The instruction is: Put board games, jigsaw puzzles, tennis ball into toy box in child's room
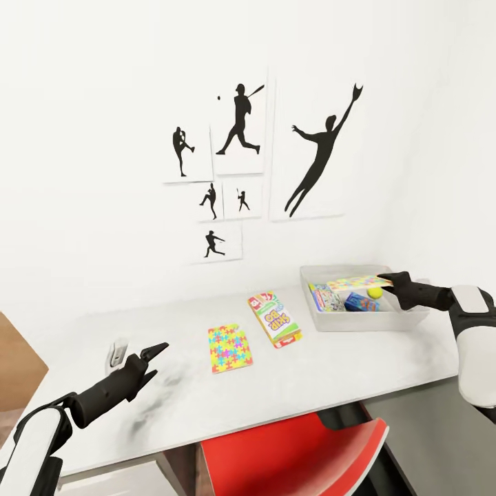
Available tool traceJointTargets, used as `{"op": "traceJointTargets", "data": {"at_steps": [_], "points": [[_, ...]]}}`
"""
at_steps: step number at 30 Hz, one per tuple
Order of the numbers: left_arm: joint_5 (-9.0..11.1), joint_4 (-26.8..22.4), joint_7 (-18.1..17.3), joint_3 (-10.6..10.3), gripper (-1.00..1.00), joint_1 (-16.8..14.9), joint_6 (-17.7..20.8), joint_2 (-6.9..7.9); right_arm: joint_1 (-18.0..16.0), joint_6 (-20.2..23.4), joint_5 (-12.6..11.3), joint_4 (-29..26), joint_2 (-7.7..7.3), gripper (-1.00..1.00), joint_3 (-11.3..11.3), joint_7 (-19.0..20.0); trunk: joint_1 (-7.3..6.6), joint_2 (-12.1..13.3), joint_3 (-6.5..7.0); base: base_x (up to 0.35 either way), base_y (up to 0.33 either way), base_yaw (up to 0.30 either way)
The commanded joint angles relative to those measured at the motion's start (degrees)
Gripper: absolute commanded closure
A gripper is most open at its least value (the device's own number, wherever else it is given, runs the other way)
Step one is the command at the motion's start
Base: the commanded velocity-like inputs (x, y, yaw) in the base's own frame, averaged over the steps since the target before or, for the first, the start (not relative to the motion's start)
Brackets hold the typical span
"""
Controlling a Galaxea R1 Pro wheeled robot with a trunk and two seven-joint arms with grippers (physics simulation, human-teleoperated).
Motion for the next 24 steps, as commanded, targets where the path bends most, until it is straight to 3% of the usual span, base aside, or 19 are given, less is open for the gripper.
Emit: {"op": "traceJointTargets", "data": {"at_steps": [1,7,14,24], "points": [[0.62,-0.04,0.57,0.07,-1.00,-0.02,0.22,-0.01,-0.08,0.30,-0.12,-0.03,0.03,1.00,-0.32,-0.14,0.05,-0.12,-0.12,0.197,0.000,0.179],[0.63,-0.04,0.57,0.09,-1.00,0.05,0.23,-0.01,-0.08,0.32,-0.12,-0.07,0.00,1.00,-0.35,-0.14,0.05,-0.12,-0.12,0.090,0.000,0.203],[0.63,-0.04,0.62,0.10,-1.00,0.06,0.24,0.06,-0.08,0.32,-0.12,-0.16,-0.03,1.00,-0.34,-0.14,0.05,-0.12,-0.12,0.013,-0.019,0.046],[0.62,-0.04,0.81,0.15,-1.00,0.06,0.17,0.01,-0.08,0.48,-0.12,-0.33,0.58,1.00,0.08,0.52,0.05,-0.12,-0.12,0.083,-0.274,0.002]]}}
